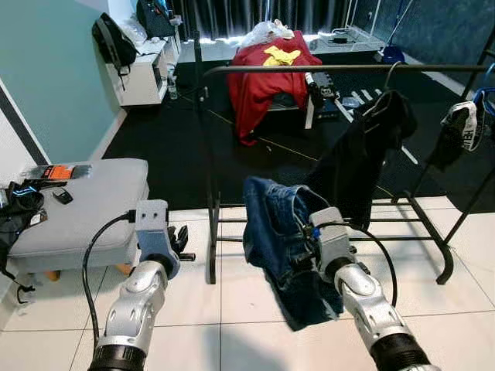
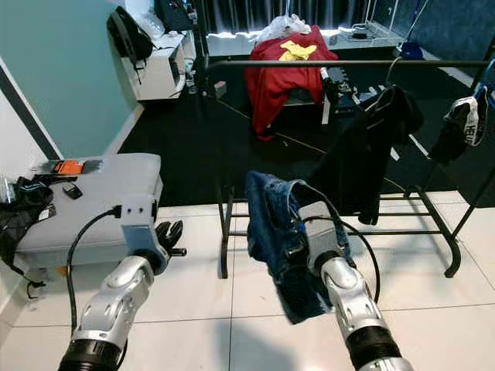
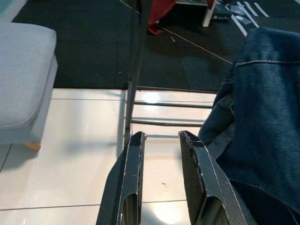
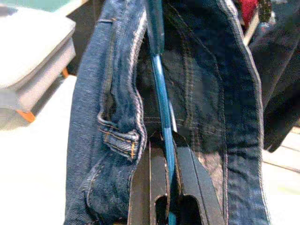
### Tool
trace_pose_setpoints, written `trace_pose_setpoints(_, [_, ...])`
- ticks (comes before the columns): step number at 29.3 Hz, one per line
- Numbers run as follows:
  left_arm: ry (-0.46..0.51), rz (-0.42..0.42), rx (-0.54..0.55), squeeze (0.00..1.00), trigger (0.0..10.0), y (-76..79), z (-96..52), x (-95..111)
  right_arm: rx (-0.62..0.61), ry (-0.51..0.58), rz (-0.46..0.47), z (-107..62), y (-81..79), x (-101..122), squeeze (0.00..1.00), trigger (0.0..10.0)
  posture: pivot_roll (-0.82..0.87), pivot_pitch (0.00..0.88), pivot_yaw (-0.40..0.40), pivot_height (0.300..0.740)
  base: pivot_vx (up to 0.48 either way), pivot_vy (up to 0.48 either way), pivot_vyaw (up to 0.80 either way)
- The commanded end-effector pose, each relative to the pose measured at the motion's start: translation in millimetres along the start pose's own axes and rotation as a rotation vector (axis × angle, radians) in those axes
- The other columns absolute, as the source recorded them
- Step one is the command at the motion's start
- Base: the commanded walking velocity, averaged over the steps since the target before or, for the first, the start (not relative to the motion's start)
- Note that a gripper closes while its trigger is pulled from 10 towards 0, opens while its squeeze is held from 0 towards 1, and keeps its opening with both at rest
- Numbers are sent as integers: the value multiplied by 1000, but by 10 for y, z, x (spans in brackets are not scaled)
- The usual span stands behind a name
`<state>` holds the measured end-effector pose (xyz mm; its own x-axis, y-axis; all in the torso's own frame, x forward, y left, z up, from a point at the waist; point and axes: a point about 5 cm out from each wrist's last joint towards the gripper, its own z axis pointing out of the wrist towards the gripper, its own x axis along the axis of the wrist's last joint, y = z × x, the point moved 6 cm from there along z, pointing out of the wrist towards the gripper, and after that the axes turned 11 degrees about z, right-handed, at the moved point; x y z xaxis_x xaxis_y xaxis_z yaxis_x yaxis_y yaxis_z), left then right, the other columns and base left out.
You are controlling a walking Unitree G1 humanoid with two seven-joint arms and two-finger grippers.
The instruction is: Hang hanger
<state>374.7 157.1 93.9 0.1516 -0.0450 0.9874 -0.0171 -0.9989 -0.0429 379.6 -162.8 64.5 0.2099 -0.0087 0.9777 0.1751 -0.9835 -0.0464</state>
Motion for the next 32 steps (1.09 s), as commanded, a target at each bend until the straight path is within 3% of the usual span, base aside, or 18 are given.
trace_pose_setpoints(1, [-16,-3,19,0,10000,-31,22,-41,3,58,39,-12,-38,96,0,10000,56,14,56,740,0,0,0])
trace_pose_setpoints(8, [-18,-39,-26,0,10000,120,88,77,19,52,84,19,-126,62,0,10000,79,23,52,740,0,0,0])
trace_pose_setpoints(9, [-18,-39,-26,0,10000,120,88,77,19,52,84,19,-126,62,0,10000,79,23,52,740,0,0,0])
trace_pose_setpoints(10, [8,19,-39,0,10000,109,59,86,16,68,104,51,-147,114,0,10000,81,24,64,740,0,0,0])
trace_pose_setpoints(13, [14,37,-40,0,10000,104,52,87,14,72,109,58,-149,128,0,10000,81,24,64,740,0,0,0])
trace_pose_setpoints(16, [22,43,-20,0,10000,6,53,50,-48,119,208,73,-35,229,0,10000,73,20,74,740,0,0,0])
trace_pose_setpoints(25, [59,35,-26,0,10000,8,75,136,-62,173,169,36,95,386,0,10000,66,38,51,740,0,0,0])
trace_pose_setpoints(32, [52,76,-73,0,10000,129,-12,44,-86,46,81,54,133,167,0,10000,57,50,60,740,0,0,0])
